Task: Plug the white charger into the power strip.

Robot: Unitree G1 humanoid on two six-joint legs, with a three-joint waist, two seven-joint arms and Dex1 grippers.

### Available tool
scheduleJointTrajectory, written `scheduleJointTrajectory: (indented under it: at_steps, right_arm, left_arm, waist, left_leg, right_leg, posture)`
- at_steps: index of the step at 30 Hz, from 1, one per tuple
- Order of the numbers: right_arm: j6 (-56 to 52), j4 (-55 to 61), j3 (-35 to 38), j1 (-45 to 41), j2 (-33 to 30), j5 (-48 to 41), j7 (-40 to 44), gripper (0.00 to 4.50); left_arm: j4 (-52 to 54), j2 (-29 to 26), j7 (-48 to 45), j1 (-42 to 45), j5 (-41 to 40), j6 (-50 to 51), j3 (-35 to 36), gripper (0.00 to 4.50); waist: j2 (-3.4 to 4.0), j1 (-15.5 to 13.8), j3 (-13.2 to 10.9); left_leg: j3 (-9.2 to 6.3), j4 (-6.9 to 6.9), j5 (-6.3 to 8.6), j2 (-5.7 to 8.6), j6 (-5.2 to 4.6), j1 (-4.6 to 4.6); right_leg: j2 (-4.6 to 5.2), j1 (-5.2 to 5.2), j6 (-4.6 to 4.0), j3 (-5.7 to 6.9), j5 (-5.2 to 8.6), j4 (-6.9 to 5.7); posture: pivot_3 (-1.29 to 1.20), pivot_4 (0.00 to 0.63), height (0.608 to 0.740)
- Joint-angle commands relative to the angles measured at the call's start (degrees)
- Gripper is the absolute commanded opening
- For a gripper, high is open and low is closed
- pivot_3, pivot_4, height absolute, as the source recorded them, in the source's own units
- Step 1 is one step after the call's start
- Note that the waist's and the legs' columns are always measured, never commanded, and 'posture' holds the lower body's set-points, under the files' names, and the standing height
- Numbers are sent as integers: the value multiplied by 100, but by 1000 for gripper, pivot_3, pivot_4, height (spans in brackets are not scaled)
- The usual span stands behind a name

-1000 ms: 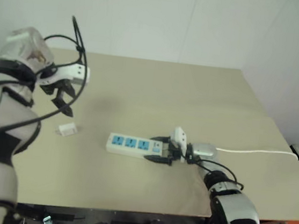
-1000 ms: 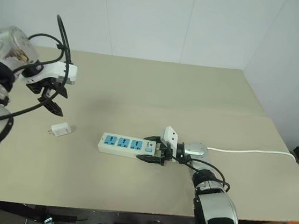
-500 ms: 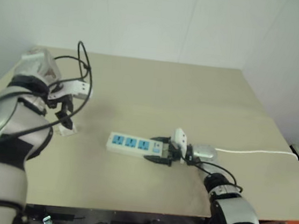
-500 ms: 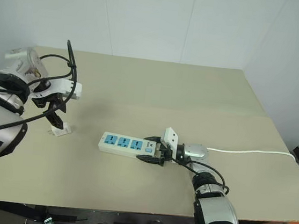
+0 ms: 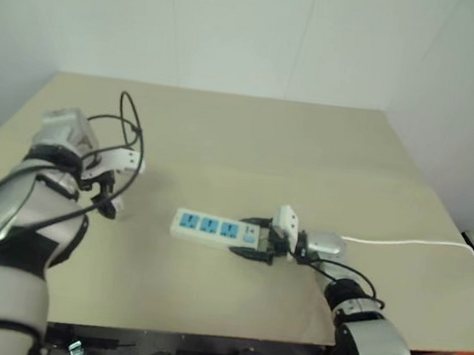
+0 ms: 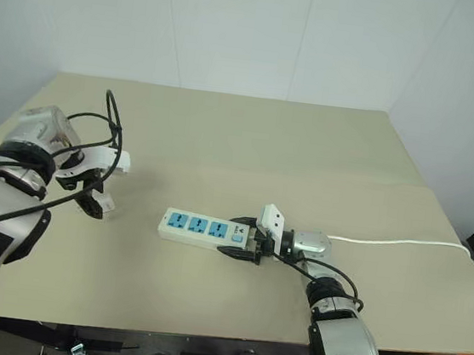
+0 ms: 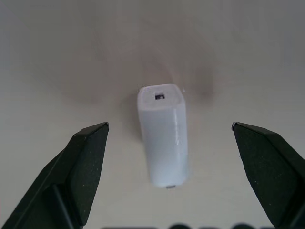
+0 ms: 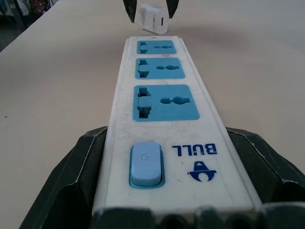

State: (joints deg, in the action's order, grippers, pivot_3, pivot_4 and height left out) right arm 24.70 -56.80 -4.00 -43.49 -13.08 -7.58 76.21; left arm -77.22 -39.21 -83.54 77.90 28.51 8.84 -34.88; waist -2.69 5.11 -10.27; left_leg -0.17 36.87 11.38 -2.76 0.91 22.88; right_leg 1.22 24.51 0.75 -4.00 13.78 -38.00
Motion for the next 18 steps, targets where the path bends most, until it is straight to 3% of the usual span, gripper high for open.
scheduleJointTrajectory:
  at_steps: [1, 12, 15, 18]
  right_arm:
    - [-159, 68, -38, 193, -63, 39, 5, 3413]
    - [-374, 554, -55, 525, -150, -34, -46, 3413]
    - [-426, 641, -64, 570, -159, -41, -64, 3413]
    - [-465, 692, -71, 592, -160, -47, -76, 3413]
  left_arm:
    - [30, 22, 319, -21, 77, 38, 158, 4500]
    - [-1, 200, 631, -133, 177, 34, 299, 4500]
    - [4, 236, 706, -172, 179, 23, 342, 3891]
    - [9, 262, 840, -204, 180, 6, 371, 2958]
  waist:
    - [0, -18, 0]
    - [0, -118, 0]
    - [-1, -125, 1]
    - [-1, -124, 1]
  left_leg:
    - [0, 0, 0, 1, 0, -1]
    - [0, 0, 0, 2, 0, -1]
    - [0, 1, 0, 3, 0, -2]
    - [0, 2, 0, 3, 0, -3]
  right_leg:
    - [1, 0, 0, 0, 0, 0]
    - [2, 0, 0, 0, 0, -1]
    - [3, -4, 0, 0, 0, -1]
    - [3, -5, 0, 0, 0, -2]
  posture:
    - [0, 150, 740]
    - [0, 150, 740]
    - [0, 150, 740]
    - [0, 150, 740]
